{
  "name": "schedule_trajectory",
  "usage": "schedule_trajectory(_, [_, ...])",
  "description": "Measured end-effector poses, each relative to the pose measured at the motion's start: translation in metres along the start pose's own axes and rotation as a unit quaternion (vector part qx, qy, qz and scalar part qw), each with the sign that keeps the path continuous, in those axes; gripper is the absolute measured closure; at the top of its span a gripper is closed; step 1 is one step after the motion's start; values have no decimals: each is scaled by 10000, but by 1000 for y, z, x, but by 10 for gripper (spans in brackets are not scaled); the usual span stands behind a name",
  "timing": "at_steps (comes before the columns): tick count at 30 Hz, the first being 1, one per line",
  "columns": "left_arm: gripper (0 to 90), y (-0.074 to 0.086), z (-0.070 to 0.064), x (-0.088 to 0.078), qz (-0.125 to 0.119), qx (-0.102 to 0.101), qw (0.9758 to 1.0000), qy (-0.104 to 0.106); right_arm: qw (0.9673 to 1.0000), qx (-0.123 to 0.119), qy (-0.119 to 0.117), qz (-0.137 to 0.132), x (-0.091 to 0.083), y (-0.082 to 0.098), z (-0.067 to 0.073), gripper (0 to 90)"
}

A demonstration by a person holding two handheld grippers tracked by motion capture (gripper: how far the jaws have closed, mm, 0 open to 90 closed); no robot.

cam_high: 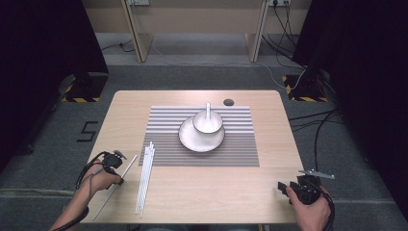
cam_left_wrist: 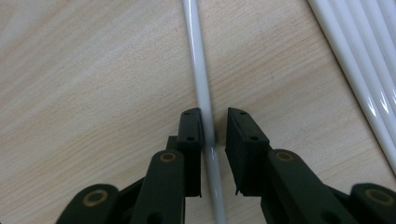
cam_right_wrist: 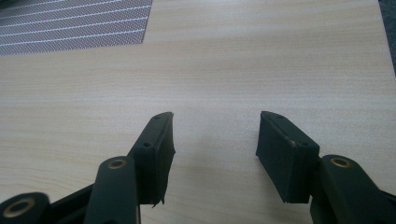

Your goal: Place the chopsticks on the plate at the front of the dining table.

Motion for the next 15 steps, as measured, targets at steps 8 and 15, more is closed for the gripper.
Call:
schedule_trajectory(8, [759,-4,3,1,184,-89,9997,133,10000,-26,-15,12,0,0,0,462])
schedule_trajectory(15, [806,-5,7,1,299,-144,9993,186,10000,-52,-29,45,1,1,0,461])
Point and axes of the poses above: each handheld gripper's, and its own axes: x roughly forward along the jaws, y roughly out of its underside, z roughly to its left, the point moved 4 cm from there along x, roughly forward along the jaws, and after that the axes turned 14 degrees about x, right-handed, at the moved point
